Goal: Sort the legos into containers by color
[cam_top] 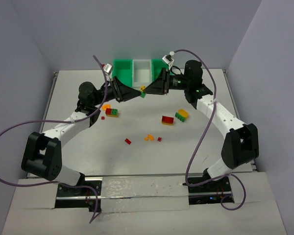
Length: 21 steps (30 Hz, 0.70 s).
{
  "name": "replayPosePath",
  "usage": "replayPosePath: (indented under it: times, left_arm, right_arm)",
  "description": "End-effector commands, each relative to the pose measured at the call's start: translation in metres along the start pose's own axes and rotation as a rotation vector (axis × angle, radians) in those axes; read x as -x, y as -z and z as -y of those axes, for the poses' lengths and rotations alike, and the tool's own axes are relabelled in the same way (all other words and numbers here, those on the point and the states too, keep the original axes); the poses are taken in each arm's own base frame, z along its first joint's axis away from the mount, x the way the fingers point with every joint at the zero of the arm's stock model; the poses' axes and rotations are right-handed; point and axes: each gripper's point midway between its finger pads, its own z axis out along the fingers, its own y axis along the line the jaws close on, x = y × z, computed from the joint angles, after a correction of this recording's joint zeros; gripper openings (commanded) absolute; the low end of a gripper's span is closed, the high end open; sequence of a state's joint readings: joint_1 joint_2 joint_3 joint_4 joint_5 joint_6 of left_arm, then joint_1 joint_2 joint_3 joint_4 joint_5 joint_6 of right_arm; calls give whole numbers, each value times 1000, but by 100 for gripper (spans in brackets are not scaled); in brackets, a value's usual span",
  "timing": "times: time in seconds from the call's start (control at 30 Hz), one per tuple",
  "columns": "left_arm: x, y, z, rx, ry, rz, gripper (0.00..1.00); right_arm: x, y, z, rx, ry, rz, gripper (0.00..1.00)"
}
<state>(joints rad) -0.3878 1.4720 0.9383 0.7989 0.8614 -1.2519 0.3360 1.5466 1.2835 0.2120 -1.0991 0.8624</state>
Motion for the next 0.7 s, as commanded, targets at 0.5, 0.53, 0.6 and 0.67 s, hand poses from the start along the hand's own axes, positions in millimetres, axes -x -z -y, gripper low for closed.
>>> replayPosePath:
  times: [0.5,0.53,0.6,0.67]
  left_arm:
    - [47,-23,-138,594,-618,-106,0]
    - [56,-37,-136,584,-681,-86,0]
    - [80,-61,-145,607,-778,-32,0]
    - [99,-88,-159,612,-844,1,0]
  right_arm:
    - [95,138,93,-634,169,354,0]
    - [95,146,101,-690,183,368,0]
    - [89,157,111,-764,189,379,0]
    - [86,165,113,-812,206,386,0]
